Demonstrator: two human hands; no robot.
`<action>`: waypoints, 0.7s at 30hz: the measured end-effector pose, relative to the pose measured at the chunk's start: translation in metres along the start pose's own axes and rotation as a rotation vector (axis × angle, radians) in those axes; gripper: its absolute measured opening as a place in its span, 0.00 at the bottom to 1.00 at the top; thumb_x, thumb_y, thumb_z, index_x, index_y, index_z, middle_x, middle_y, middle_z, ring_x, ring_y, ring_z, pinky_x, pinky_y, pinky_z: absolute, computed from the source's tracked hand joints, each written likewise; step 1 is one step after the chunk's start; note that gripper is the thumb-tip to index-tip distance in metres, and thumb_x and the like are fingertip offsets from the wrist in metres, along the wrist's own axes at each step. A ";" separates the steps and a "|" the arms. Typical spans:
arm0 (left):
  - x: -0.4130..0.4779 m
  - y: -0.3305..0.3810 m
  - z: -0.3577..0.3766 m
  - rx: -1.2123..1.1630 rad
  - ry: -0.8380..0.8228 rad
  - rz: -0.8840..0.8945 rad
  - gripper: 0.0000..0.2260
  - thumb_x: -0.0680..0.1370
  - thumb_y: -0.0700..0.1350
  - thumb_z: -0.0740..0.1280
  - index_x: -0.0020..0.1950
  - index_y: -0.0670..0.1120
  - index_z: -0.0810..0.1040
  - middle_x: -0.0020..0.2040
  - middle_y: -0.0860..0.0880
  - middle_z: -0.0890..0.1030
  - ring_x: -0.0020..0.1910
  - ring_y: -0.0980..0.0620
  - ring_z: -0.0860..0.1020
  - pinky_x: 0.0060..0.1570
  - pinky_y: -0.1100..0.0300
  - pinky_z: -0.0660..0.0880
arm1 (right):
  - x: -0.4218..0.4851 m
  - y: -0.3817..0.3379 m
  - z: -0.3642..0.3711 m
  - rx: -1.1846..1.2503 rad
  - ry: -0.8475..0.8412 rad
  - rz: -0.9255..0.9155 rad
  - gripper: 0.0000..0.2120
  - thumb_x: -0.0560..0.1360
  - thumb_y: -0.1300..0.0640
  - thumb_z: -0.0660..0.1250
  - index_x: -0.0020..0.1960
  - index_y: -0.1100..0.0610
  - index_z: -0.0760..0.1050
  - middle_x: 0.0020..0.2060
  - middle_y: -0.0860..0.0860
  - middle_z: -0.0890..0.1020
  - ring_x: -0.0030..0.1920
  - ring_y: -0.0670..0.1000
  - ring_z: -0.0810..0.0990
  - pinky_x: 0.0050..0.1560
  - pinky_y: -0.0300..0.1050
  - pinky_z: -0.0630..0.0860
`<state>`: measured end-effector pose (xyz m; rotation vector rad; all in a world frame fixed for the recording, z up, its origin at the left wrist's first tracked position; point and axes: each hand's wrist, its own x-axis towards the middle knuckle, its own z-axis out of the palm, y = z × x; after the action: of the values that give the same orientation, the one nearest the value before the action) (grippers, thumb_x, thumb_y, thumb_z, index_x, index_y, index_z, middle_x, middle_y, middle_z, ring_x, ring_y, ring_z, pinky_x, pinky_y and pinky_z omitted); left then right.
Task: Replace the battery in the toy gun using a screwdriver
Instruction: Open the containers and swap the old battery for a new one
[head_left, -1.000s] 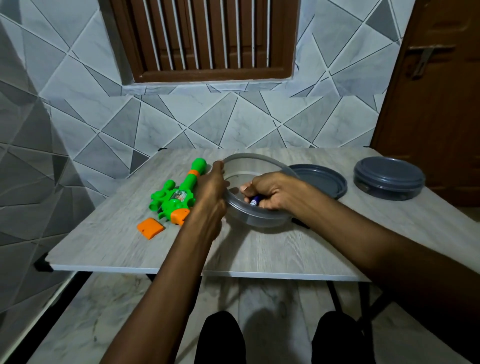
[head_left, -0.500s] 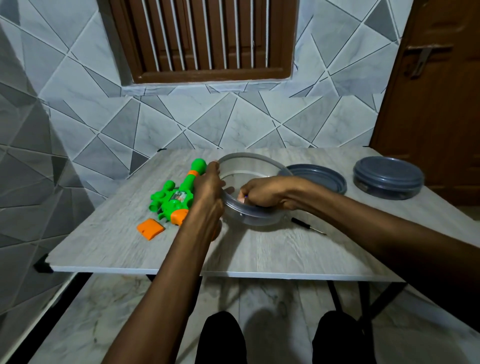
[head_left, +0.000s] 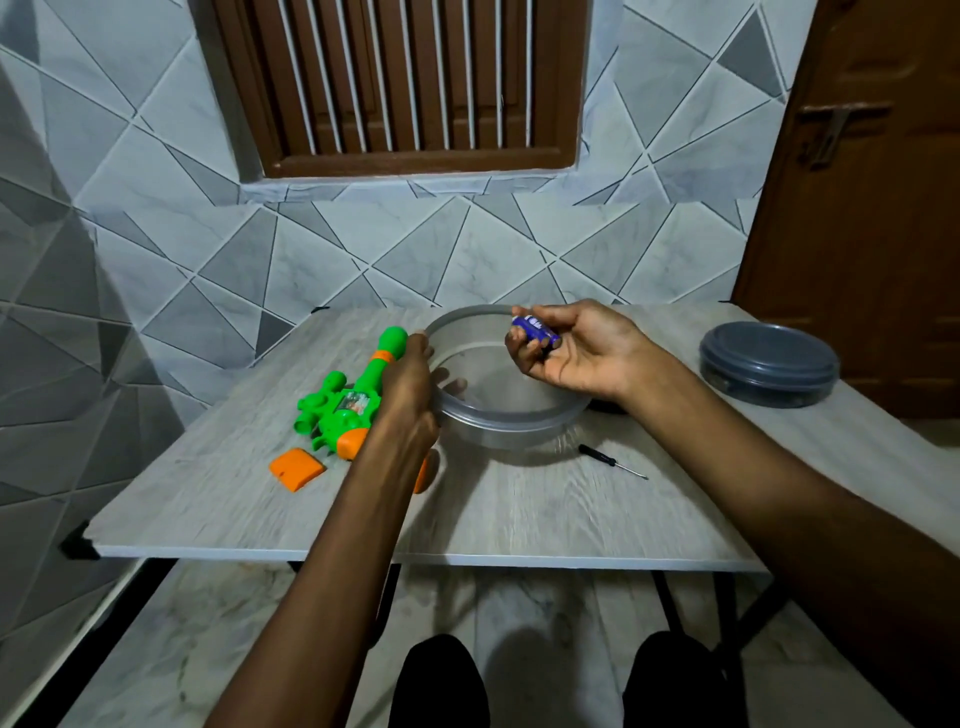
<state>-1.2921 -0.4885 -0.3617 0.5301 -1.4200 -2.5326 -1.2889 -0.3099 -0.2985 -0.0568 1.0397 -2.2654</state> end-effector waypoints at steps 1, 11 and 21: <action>0.001 -0.001 0.000 0.001 -0.006 -0.006 0.19 0.79 0.55 0.63 0.65 0.47 0.76 0.68 0.42 0.74 0.60 0.38 0.77 0.25 0.57 0.78 | -0.001 -0.002 -0.003 0.059 0.018 -0.036 0.06 0.79 0.63 0.56 0.46 0.63 0.71 0.37 0.58 0.72 0.36 0.50 0.73 0.29 0.37 0.71; 0.003 -0.009 0.004 0.049 -0.035 -0.004 0.16 0.80 0.56 0.61 0.62 0.47 0.76 0.65 0.42 0.76 0.62 0.40 0.78 0.29 0.55 0.81 | -0.003 -0.013 -0.023 -0.026 0.019 -0.186 0.12 0.80 0.67 0.53 0.53 0.59 0.75 0.35 0.56 0.73 0.29 0.49 0.70 0.28 0.36 0.71; 0.019 -0.013 0.002 0.034 -0.025 -0.007 0.19 0.79 0.56 0.63 0.66 0.47 0.75 0.68 0.43 0.74 0.63 0.39 0.76 0.44 0.46 0.80 | -0.018 -0.038 -0.057 -0.078 0.127 -0.182 0.12 0.80 0.54 0.58 0.40 0.57 0.71 0.30 0.52 0.71 0.25 0.46 0.70 0.20 0.32 0.63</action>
<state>-1.3099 -0.4864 -0.3755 0.5118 -1.4748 -2.5338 -1.3115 -0.2430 -0.3076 -0.0425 1.2341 -2.4160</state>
